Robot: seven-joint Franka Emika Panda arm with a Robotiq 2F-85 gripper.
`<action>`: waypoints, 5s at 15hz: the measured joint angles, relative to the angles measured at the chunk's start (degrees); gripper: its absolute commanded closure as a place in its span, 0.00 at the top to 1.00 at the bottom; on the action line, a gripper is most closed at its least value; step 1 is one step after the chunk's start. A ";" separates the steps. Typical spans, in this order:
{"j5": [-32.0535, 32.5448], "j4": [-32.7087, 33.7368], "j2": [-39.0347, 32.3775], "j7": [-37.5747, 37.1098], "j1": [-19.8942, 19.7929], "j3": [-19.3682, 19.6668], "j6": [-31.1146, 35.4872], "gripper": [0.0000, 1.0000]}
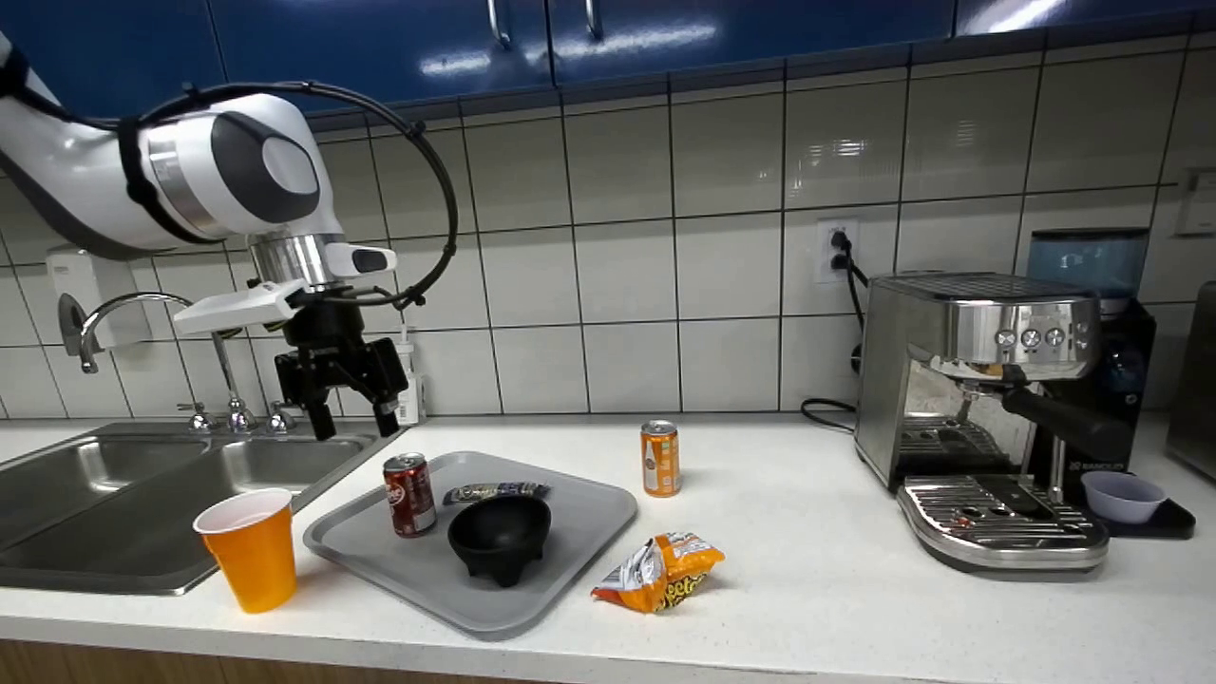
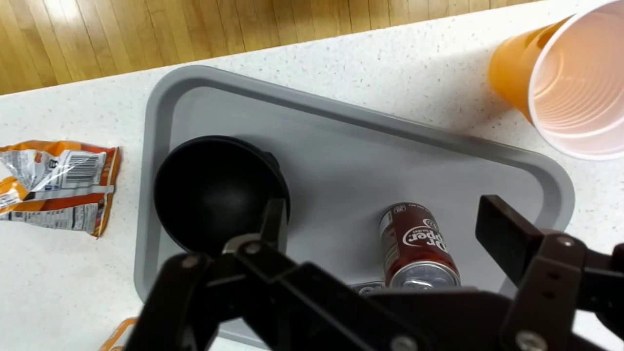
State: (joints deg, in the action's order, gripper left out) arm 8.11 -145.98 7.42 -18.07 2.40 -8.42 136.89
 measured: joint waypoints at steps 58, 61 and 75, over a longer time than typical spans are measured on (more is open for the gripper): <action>-2.69 24.29 -31.09 -0.53 6.28 4.64 4.65 0.38; -2.68 24.29 -29.91 -0.54 7.48 4.63 4.63 0.38; -2.51 25.63 -28.34 -0.62 14.76 3.39 4.45 0.38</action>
State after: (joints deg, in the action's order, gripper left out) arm 5.60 -120.35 -20.92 -18.70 17.16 -5.03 141.34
